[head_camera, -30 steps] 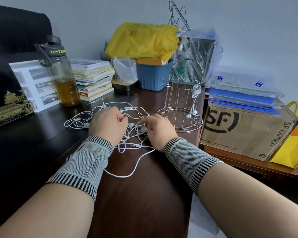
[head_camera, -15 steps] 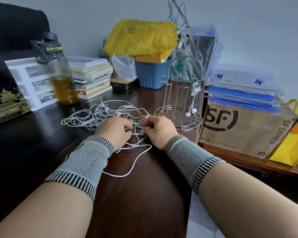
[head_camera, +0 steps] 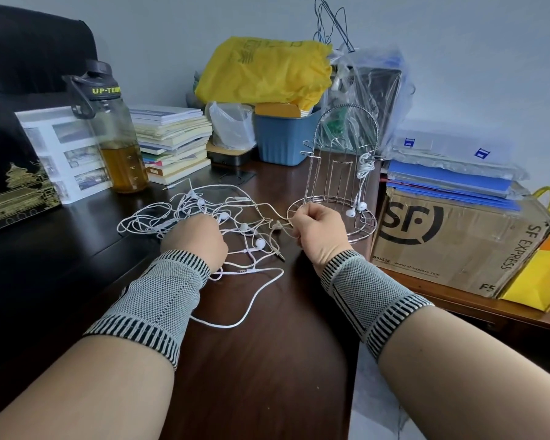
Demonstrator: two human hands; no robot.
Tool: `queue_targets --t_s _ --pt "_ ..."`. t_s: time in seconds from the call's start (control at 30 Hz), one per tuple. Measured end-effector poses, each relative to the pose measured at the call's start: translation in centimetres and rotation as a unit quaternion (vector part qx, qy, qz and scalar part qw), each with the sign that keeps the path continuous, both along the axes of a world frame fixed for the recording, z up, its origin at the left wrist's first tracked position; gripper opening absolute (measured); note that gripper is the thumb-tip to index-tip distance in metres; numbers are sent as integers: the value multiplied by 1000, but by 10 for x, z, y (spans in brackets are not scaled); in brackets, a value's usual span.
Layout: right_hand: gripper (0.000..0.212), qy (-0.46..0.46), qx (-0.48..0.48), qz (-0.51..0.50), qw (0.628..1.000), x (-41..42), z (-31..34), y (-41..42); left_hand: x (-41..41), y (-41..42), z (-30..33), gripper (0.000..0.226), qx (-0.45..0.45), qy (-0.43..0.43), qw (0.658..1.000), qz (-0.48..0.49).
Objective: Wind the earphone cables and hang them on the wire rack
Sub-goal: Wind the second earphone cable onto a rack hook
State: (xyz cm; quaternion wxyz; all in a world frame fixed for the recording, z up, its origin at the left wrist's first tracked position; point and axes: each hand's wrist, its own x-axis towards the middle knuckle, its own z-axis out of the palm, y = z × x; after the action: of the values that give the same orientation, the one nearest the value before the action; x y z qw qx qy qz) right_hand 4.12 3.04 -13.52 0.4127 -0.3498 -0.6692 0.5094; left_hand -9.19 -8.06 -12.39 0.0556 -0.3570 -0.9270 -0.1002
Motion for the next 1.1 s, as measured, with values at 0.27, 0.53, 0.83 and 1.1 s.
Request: queue_targets --t_s 0.27,0.53,0.83,1.1 --pt "37 106 -87 21 990 7 2 3 -7 -5 1 32 106 -22 991 75" --pt "29 182 -174 4 968 12 7 3 20 -3 15 12 282 33 957 -64" --pt "24 258 -310 69 912 19 10 -4 49 11 5 22 175 -50 934 -308" --pt "24 280 -392 112 869 29 13 -8 43 8 10 20 233 -67 957 -161"
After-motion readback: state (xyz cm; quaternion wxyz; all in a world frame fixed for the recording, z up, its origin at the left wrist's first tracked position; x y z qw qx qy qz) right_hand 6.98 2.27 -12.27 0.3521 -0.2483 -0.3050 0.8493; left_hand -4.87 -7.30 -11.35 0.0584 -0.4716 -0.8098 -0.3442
